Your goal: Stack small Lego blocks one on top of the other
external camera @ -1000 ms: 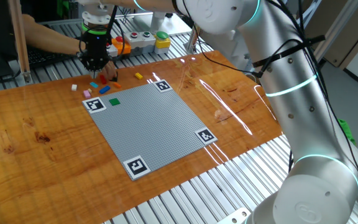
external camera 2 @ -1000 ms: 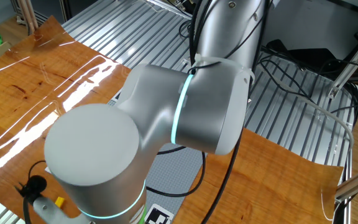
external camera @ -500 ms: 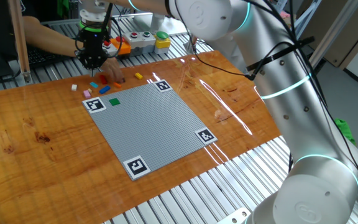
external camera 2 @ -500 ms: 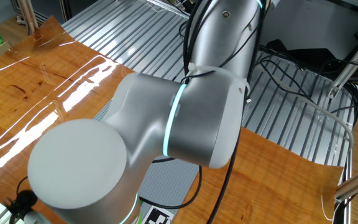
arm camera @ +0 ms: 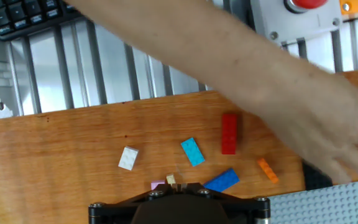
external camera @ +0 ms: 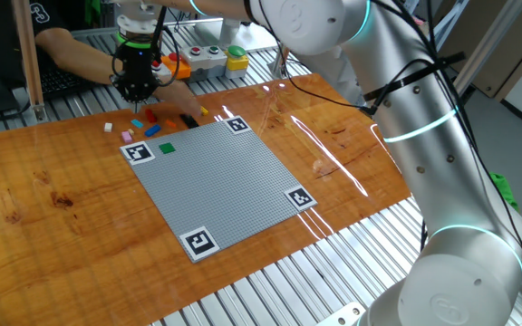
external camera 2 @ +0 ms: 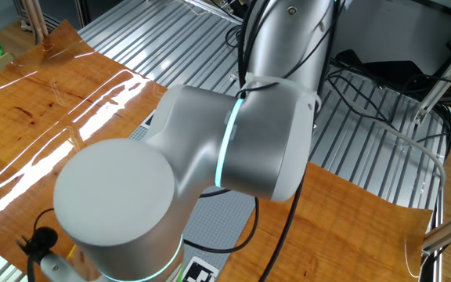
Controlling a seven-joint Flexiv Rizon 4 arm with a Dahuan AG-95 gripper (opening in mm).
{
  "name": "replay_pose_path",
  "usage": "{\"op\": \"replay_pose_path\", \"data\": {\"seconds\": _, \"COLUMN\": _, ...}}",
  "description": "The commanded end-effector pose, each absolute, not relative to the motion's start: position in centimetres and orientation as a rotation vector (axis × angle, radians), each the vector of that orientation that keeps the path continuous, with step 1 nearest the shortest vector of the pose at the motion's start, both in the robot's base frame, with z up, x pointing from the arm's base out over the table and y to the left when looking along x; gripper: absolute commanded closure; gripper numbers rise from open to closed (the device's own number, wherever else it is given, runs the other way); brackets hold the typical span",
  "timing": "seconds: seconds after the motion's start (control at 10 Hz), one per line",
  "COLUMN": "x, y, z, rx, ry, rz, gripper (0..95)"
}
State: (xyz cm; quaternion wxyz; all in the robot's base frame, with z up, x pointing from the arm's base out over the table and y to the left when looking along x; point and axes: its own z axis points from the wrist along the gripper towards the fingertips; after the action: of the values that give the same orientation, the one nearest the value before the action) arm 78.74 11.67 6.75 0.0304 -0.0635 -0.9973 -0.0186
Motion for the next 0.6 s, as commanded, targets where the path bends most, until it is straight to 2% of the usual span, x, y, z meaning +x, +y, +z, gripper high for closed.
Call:
{"op": "replay_pose_path", "data": {"seconds": 0.1, "x": 79.13, "y": 11.76, "z": 6.73, "rx": -0.201, "ry": -3.064, "rz": -0.056, "gripper": 95.0}}
{"op": "replay_pose_path", "data": {"seconds": 0.6, "x": 79.11, "y": 11.88, "z": 6.48, "rx": -0.228, "ry": -3.061, "rz": -0.051, "gripper": 95.0}}
